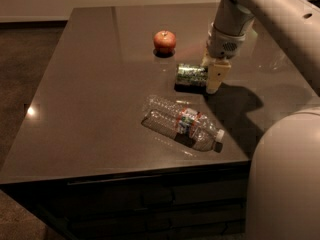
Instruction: Place green can upright
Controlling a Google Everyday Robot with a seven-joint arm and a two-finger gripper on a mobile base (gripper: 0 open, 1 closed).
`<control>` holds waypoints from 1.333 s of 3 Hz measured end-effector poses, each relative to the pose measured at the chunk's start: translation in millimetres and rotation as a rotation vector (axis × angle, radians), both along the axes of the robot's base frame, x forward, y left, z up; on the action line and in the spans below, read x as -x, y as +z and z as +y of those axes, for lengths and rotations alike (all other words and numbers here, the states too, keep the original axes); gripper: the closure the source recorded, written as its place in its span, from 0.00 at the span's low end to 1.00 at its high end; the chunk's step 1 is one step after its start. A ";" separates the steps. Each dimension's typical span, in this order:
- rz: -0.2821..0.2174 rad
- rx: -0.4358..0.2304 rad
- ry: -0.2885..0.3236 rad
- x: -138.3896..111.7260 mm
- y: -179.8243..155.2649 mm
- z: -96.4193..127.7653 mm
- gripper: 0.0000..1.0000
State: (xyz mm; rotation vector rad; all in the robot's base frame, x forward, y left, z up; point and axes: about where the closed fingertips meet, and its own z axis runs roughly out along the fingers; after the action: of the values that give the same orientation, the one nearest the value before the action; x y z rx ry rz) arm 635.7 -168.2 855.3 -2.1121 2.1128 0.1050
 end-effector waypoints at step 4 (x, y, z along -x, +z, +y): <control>-0.269 0.092 0.345 -20.3 76.9 8.5 1.00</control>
Offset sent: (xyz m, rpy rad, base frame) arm -0.0089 0.0028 0.0785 -0.0347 -0.1775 0.1491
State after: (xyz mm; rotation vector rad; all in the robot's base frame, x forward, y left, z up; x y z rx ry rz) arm 656.0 -159.6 932.2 -2.3697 1.6211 -0.2295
